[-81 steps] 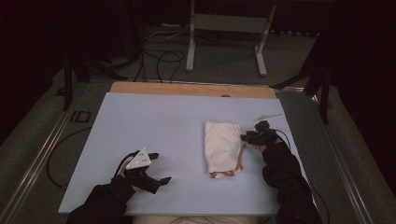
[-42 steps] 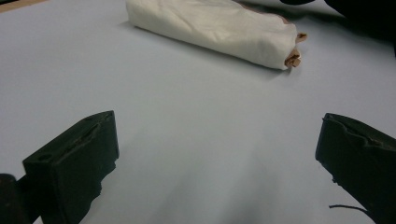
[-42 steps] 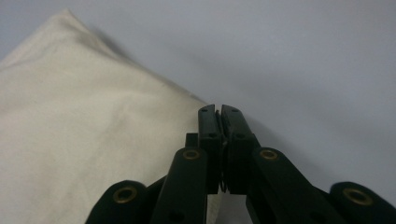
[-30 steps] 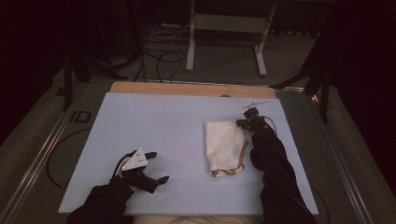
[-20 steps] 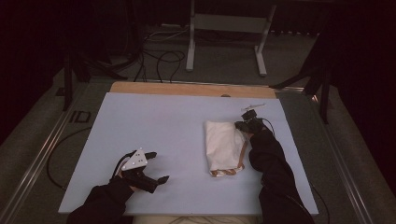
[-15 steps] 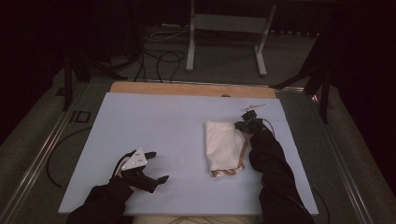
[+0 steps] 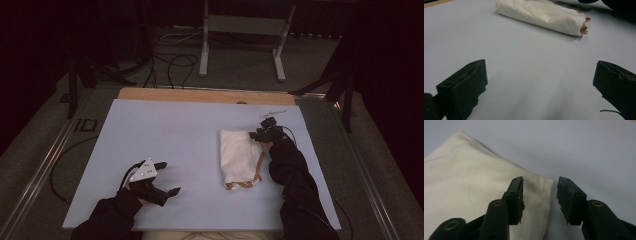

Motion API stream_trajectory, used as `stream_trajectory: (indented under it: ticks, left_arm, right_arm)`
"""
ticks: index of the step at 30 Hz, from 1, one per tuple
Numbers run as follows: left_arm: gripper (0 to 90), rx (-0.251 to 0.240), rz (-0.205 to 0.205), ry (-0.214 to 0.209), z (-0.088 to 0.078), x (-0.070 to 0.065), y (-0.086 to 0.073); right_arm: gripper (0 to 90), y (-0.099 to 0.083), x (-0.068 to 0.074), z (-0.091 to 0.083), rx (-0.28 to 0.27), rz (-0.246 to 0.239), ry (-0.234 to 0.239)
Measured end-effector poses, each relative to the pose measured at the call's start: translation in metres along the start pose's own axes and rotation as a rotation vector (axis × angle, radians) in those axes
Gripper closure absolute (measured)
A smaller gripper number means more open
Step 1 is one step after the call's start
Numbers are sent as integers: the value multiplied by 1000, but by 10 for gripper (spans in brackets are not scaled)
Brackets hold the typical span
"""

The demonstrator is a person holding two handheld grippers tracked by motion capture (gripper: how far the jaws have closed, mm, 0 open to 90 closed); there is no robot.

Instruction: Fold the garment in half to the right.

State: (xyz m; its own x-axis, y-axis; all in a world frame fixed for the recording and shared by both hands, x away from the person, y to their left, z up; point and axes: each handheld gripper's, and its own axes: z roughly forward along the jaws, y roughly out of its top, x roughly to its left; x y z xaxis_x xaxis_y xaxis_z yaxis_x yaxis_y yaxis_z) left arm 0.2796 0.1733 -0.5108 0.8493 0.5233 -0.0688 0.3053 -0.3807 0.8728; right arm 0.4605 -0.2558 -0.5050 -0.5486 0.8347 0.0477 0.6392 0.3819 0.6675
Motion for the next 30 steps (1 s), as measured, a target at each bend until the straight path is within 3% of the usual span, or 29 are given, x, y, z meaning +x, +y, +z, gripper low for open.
stream_trajectory:
  ticks: [15, 20, 25, 27, 30]
  left_arm:
    - [8, 2, -3, 2, -1, 2, 0]
    - [8, 3, -6, 3, -1, 2, 0]
    - [8, 4, -8, 3, -1, 3, 0]
    - [8, 7, -9, 3, -1, 3, 0]
    - [8, 13, -8, 0, -1, 2, 0]
  right_arm:
    - [285, 6, 17, -13, -17, -19, 80]
    - [182, 8, 21, -16, -18, -20, 141]
    - [92, 8, 27, -20, -35, -37, 153]
    - [85, 7, 28, -22, -47, -34, 181]
    - [84, 7, 31, -25, -69, -40, 158]
